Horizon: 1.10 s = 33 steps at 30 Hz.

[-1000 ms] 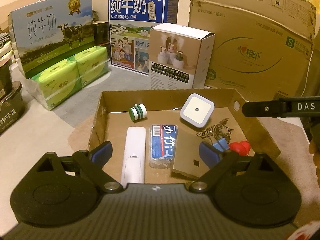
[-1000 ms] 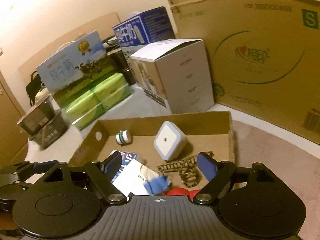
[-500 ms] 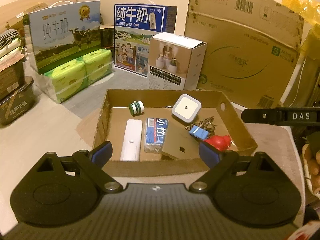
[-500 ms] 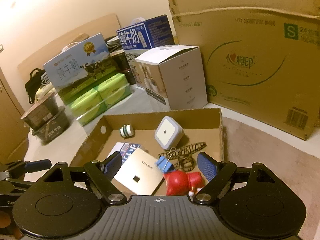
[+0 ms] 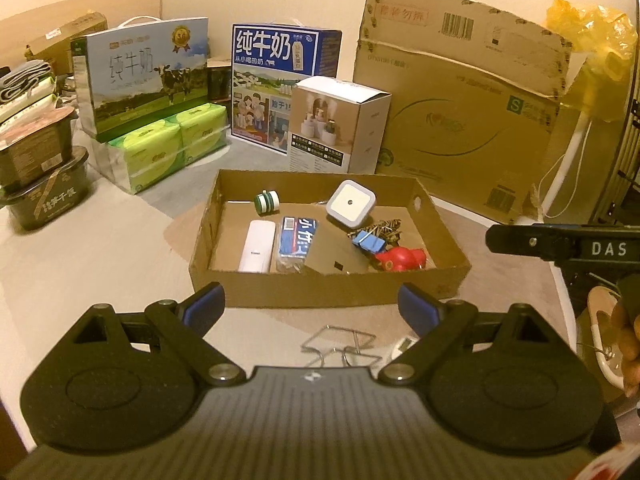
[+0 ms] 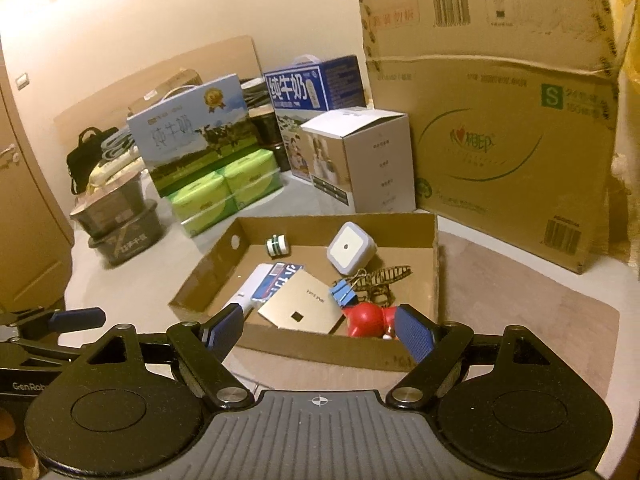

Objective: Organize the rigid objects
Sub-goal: 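Withdraw both open tools from the tray toward the white plug and wire stand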

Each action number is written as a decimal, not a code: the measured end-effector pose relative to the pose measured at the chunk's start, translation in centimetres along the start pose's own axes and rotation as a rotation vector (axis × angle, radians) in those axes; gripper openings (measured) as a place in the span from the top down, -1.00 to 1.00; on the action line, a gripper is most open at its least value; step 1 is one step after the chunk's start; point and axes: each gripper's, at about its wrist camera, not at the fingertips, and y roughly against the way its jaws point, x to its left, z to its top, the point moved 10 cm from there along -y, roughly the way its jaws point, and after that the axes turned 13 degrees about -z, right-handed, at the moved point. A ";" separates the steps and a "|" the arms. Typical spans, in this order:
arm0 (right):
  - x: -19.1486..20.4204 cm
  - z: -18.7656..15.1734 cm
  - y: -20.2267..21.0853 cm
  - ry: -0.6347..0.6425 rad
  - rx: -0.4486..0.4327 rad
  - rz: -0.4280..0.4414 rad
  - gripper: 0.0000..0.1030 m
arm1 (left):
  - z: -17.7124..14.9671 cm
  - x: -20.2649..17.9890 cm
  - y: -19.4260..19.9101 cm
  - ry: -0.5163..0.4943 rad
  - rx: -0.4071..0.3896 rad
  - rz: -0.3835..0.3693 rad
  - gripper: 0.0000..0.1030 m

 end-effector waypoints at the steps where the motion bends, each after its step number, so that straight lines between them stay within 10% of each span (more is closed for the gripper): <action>1: -0.1 -0.2 0.5 0.002 -0.005 -0.001 -0.60 | -0.3 -0.2 0.4 0.001 -0.002 -0.001 -0.79; 33: -2.2 -11.1 3.1 0.083 0.046 -0.049 -0.66 | -8.6 -0.3 2.2 -0.017 0.037 0.034 -0.79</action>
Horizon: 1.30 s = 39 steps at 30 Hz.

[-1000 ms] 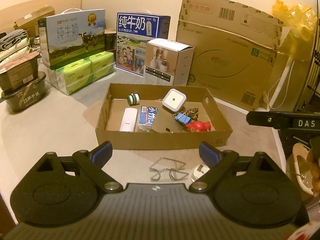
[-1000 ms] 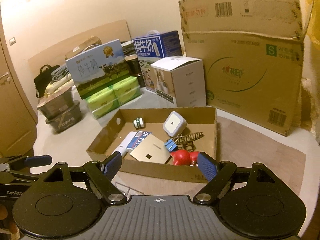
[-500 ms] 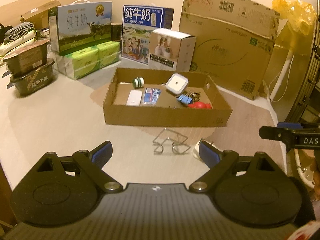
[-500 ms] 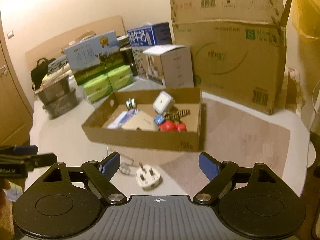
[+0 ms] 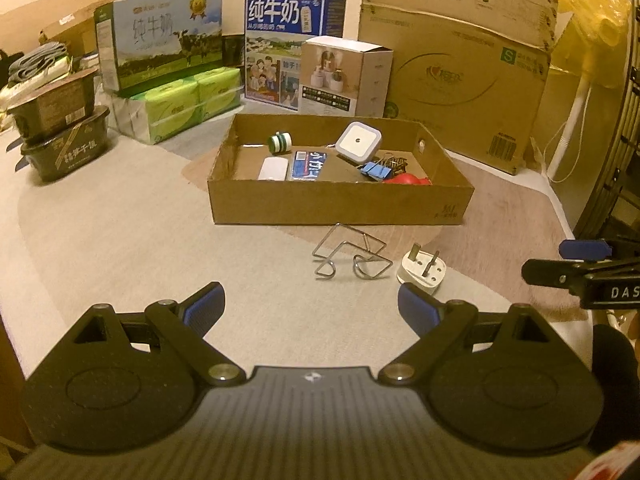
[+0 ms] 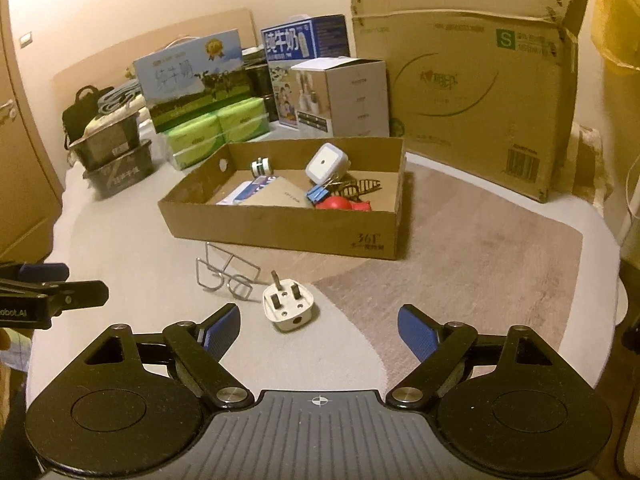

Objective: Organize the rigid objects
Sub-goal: 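Withdraw both open tools from the tray toward the white plug and wire stand, then grasp the white plug with the right tool while the left tool grasps the wire stand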

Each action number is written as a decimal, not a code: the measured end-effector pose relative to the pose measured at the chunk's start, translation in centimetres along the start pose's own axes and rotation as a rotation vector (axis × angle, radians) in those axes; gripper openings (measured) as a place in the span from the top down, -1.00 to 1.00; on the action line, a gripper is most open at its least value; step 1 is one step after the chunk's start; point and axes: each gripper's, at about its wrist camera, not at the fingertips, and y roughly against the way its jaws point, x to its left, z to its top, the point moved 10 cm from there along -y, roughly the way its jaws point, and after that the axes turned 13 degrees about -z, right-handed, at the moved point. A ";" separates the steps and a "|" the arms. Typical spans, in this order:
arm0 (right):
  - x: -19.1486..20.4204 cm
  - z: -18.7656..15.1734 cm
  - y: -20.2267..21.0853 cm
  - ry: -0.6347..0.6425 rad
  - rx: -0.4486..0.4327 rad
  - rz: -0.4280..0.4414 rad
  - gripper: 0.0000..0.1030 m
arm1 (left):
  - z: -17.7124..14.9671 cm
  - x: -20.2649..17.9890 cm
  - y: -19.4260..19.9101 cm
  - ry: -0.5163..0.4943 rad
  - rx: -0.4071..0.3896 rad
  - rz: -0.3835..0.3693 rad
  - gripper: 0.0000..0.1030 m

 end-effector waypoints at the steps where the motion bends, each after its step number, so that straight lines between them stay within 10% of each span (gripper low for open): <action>1: 0.1 -0.1 -0.1 0.009 -0.002 0.003 -0.66 | 0.0 -0.1 -0.1 -0.009 -0.004 -0.004 -0.79; 30: 4.2 -2.4 -12.2 0.311 0.007 0.187 -0.64 | -1.5 2.3 -9.1 -0.131 0.052 -0.035 -0.79; 39: 5.1 -2.2 -13.3 0.346 0.022 0.199 0.00 | -1.3 2.1 -10.3 -0.145 0.055 -0.052 -0.79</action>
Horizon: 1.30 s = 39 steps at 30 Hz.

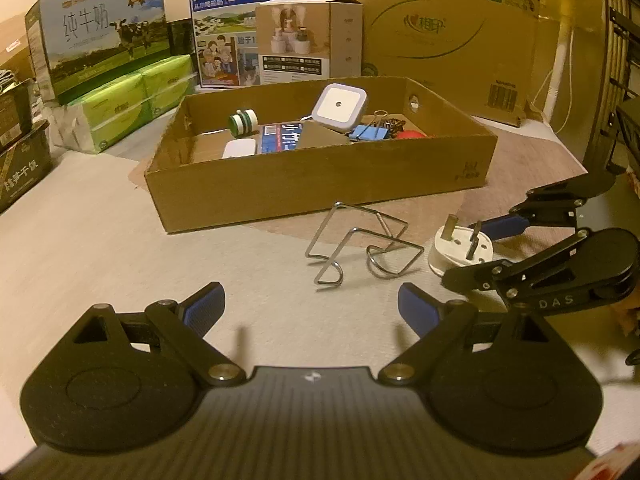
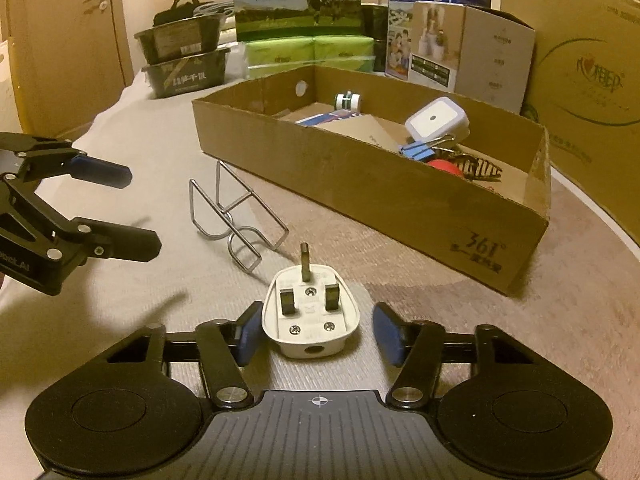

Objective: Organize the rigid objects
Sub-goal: 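Grasp the white plug with the right tool while the left tool grasps the wire stand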

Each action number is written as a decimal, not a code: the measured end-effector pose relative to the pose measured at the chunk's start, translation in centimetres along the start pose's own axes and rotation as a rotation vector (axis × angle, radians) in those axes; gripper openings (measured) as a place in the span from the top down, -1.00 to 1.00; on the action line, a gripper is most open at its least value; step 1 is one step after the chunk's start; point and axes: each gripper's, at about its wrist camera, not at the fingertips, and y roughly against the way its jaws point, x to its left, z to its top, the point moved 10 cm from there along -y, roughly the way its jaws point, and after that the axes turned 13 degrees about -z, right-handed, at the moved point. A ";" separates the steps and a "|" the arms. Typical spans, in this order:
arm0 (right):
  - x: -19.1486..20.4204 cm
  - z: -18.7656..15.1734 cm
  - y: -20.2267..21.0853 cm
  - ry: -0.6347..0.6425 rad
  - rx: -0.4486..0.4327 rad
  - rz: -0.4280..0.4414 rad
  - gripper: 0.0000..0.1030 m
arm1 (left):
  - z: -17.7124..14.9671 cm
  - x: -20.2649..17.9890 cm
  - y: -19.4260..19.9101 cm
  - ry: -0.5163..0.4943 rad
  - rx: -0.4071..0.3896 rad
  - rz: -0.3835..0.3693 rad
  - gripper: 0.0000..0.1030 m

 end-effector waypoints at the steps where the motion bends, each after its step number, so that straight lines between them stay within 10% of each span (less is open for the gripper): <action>1: 0.1 0.0 0.0 0.004 0.000 0.004 0.04 | 0.0 -0.1 0.0 -0.003 0.000 -0.001 -0.79; 29: -6.2 -0.5 2.0 -0.281 0.039 -0.124 0.05 | 1.2 -4.1 -6.1 -0.214 0.000 0.126 -0.78; 39: -6.3 -0.5 1.9 -0.286 0.039 -0.126 0.05 | 1.6 -3.5 -5.8 -0.204 -0.008 0.130 -0.27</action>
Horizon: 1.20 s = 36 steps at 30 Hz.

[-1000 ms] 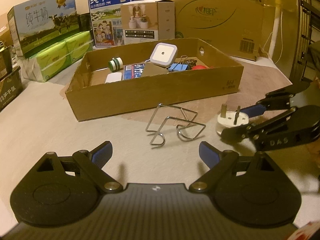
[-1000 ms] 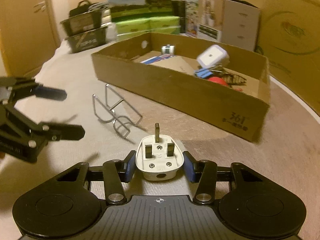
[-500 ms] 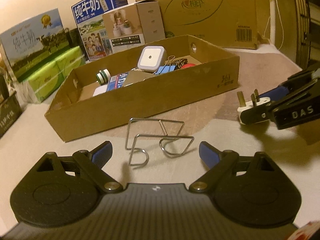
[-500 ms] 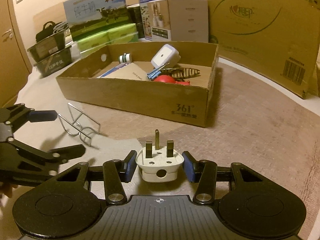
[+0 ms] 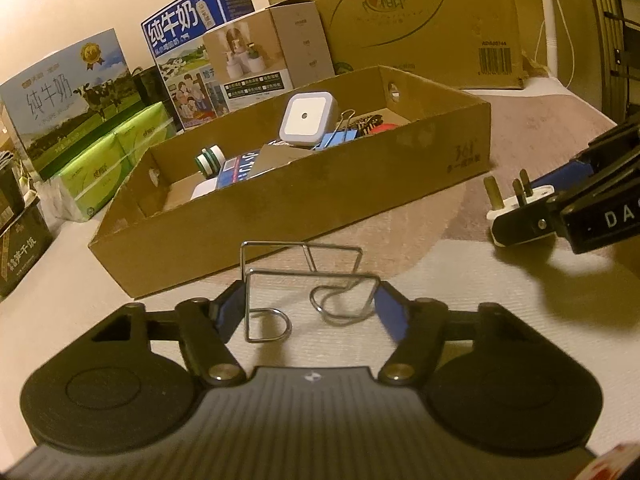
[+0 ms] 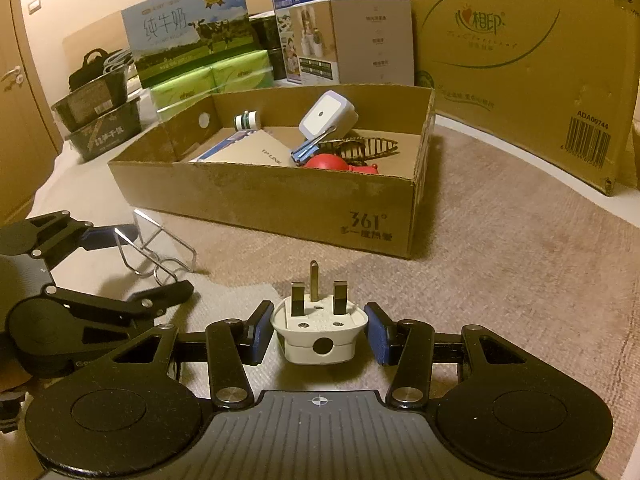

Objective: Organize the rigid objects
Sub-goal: 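Grasp the white plug with the right tool while the left tool grasps the wire stand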

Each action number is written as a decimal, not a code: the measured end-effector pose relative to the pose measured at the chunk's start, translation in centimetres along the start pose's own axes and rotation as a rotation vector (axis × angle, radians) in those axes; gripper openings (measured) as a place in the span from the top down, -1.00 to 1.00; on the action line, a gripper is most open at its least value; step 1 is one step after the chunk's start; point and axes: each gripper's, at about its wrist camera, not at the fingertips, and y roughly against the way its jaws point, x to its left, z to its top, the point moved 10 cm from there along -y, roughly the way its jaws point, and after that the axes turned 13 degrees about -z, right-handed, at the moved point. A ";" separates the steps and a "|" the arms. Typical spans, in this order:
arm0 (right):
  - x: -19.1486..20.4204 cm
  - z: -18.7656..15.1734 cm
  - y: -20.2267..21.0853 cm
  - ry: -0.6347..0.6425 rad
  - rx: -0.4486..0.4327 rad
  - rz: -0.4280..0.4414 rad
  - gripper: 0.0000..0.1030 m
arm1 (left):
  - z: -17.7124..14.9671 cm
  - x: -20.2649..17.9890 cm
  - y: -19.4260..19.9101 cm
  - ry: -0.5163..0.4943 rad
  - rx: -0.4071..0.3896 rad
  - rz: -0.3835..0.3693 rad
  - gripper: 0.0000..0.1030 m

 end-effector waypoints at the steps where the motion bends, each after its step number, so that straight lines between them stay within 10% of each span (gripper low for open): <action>1: 0.0 0.0 0.0 0.000 0.001 0.000 0.05 | 0.0 0.1 0.1 0.005 0.001 -0.007 -0.25; 5: 0.1 0.0 0.1 -0.001 0.006 0.000 0.05 | 0.0 0.5 0.5 0.024 0.026 -0.025 0.59; 15: 1.1 -0.1 0.6 -0.001 0.009 0.016 0.05 | -0.2 1.9 2.6 0.117 0.024 -0.064 0.58; 18: 1.2 -0.1 0.7 0.001 0.009 0.018 0.05 | 0.1 2.2 3.1 0.111 -0.010 -0.055 -0.02; 23: 1.1 -0.2 0.6 0.001 0.013 0.017 0.05 | 0.9 2.3 2.9 0.119 -0.033 -0.067 -0.31; 36: 0.9 -0.2 0.4 -0.009 0.016 0.014 0.05 | 2.4 1.5 1.7 0.046 -0.016 -0.152 0.18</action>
